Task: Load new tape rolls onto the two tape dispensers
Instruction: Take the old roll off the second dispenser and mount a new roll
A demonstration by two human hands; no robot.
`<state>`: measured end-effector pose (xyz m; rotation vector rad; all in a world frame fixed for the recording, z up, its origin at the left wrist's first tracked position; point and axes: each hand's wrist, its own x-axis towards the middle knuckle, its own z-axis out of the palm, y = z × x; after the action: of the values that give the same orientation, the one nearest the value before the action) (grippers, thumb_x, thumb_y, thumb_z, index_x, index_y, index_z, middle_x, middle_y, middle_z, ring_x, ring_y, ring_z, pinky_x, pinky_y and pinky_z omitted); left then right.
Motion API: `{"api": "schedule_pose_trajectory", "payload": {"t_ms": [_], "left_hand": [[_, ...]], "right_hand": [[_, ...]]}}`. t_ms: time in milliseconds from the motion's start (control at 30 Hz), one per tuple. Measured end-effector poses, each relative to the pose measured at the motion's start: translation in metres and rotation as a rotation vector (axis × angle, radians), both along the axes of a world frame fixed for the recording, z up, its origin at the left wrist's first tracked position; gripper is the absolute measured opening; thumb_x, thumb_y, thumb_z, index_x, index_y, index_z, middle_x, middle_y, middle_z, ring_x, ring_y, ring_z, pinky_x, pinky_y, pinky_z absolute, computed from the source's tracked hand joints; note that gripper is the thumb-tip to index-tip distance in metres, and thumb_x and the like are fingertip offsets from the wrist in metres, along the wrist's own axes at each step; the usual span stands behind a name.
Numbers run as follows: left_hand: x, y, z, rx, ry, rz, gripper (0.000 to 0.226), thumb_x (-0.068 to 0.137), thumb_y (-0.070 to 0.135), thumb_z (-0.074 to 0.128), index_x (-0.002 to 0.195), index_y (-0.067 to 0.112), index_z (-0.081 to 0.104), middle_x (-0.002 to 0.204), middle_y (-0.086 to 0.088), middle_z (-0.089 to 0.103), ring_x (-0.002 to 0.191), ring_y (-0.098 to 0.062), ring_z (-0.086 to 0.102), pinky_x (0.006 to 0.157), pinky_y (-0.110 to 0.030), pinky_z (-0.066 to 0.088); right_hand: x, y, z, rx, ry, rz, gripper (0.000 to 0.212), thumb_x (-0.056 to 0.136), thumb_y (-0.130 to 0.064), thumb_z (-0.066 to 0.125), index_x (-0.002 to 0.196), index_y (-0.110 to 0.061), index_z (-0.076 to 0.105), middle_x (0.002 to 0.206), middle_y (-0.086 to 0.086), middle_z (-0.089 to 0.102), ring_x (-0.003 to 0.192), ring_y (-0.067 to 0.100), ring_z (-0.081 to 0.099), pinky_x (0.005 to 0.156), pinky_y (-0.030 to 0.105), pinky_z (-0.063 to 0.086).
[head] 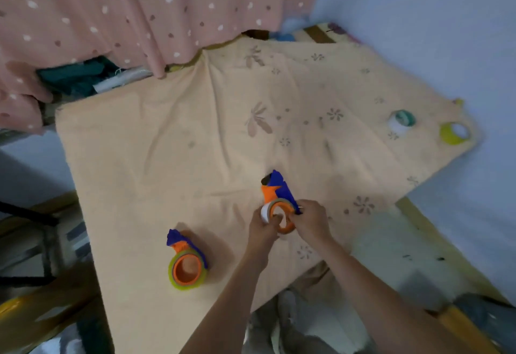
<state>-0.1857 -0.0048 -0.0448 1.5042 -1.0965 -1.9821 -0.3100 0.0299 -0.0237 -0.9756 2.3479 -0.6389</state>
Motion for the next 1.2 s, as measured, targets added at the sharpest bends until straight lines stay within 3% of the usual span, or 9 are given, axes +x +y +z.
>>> {"api": "schedule_pose_trajectory", "payload": {"t_ms": [100, 233, 333, 467, 567, 667, 767, 933, 1200], "left_hand": [[-0.027, -0.001, 0.019, -0.031, -0.049, -0.049, 0.037, 0.085, 0.040, 0.072, 0.118, 0.032, 0.061, 0.109, -0.002, 0.071, 0.099, -0.026, 0.069, 0.079, -0.048, 0.060], [-0.060, 0.009, 0.043, -0.064, 0.017, -0.102, 0.044, 0.082, 0.041, 0.074, 0.123, 0.029, 0.062, 0.111, -0.001, 0.071, 0.102, -0.022, 0.068, 0.078, -0.037, 0.060], [-0.088, 0.019, 0.059, -0.032, 0.120, -0.124, 0.057, 0.074, 0.042, 0.076, 0.127, 0.026, 0.061, 0.118, -0.005, 0.071, 0.110, -0.026, 0.067, 0.093, -0.047, 0.059], [-0.137, 0.038, 0.077, -0.040, 0.146, -0.146, 0.049, 0.075, 0.035, 0.074, 0.121, 0.021, 0.067, 0.109, -0.010, 0.076, 0.103, -0.033, 0.072, 0.089, -0.053, 0.060], [-0.182, 0.059, 0.087, -0.041, 0.138, -0.154, 0.043, 0.078, 0.032, 0.072, 0.118, 0.017, 0.068, 0.105, -0.014, 0.076, 0.100, -0.038, 0.072, 0.085, -0.054, 0.060], [-0.230, 0.077, 0.091, -0.031, 0.125, -0.167, 0.037, 0.083, 0.028, 0.071, 0.117, 0.014, 0.068, 0.105, -0.016, 0.076, 0.098, -0.037, 0.072, 0.083, -0.048, 0.061], [-0.277, 0.091, 0.096, -0.027, 0.140, -0.174, 0.029, 0.089, 0.023, 0.070, 0.115, 0.009, 0.068, 0.103, -0.021, 0.076, 0.088, -0.036, 0.073, 0.076, -0.045, 0.060], [-0.342, 0.105, 0.093, -0.015, 0.130, -0.217, 0.027, 0.088, 0.021, 0.072, 0.112, 0.009, 0.070, 0.101, -0.018, 0.077, 0.096, -0.036, 0.073, 0.086, -0.049, 0.060], [-0.425, 0.096, 0.073, 0.017, 0.111, -0.244, 0.027, 0.090, 0.019, 0.072, 0.114, 0.009, 0.069, 0.107, -0.018, 0.075, 0.104, -0.036, 0.070, 0.095, -0.056, 0.057]], "right_hand": [[-0.020, 0.015, 0.017, -0.067, -0.017, -0.066, 0.030, 0.084, -0.028, 0.066, 0.057, -0.017, 0.057, 0.050, -0.004, 0.056, 0.046, 0.007, 0.048, 0.046, 0.019, 0.035], [-0.054, 0.036, 0.033, -0.125, -0.090, -0.158, 0.030, 0.086, -0.029, 0.065, 0.064, -0.007, 0.063, 0.054, 0.003, 0.061, 0.049, 0.013, 0.049, 0.047, 0.021, 0.036], [-0.081, 0.046, 0.044, -0.167, -0.147, -0.198, 0.028, 0.085, -0.025, 0.065, 0.068, -0.004, 0.063, 0.055, 0.004, 0.060, 0.049, 0.011, 0.048, 0.043, 0.014, 0.034], [-0.129, 0.070, 0.056, -0.232, -0.190, -0.253, 0.027, 0.082, -0.030, 0.068, 0.069, -0.006, 0.065, 0.061, 0.008, 0.065, 0.046, 0.007, 0.052, 0.043, 0.014, 0.038], [-0.174, 0.092, 0.064, -0.229, -0.256, -0.262, 0.020, 0.081, -0.031, 0.066, 0.076, -0.012, 0.069, 0.069, 0.006, 0.070, 0.061, 0.021, 0.067, 0.055, 0.032, 0.054], [-0.222, 0.115, 0.070, -0.238, -0.322, -0.270, 0.010, 0.082, -0.030, 0.068, 0.082, -0.020, 0.071, 0.075, 0.001, 0.074, 0.069, 0.019, 0.073, 0.066, 0.039, 0.064], [-0.268, 0.133, 0.072, -0.259, -0.347, -0.261, 0.002, 0.086, -0.028, 0.068, 0.088, -0.026, 0.069, 0.081, -0.006, 0.073, 0.076, 0.012, 0.072, 0.073, 0.039, 0.064], [-0.327, 0.156, 0.077, -0.264, -0.402, -0.311, 0.003, 0.090, -0.030, 0.064, 0.089, -0.031, 0.068, 0.087, -0.007, 0.073, 0.082, 0.011, 0.070, 0.079, 0.039, 0.063], [-0.399, 0.147, 0.058, -0.208, -0.403, -0.382, 0.011, 0.097, -0.027, 0.056, 0.101, -0.024, 0.067, 0.093, 0.000, 0.072, 0.084, 0.018, 0.070, 0.074, 0.037, 0.064]]}}
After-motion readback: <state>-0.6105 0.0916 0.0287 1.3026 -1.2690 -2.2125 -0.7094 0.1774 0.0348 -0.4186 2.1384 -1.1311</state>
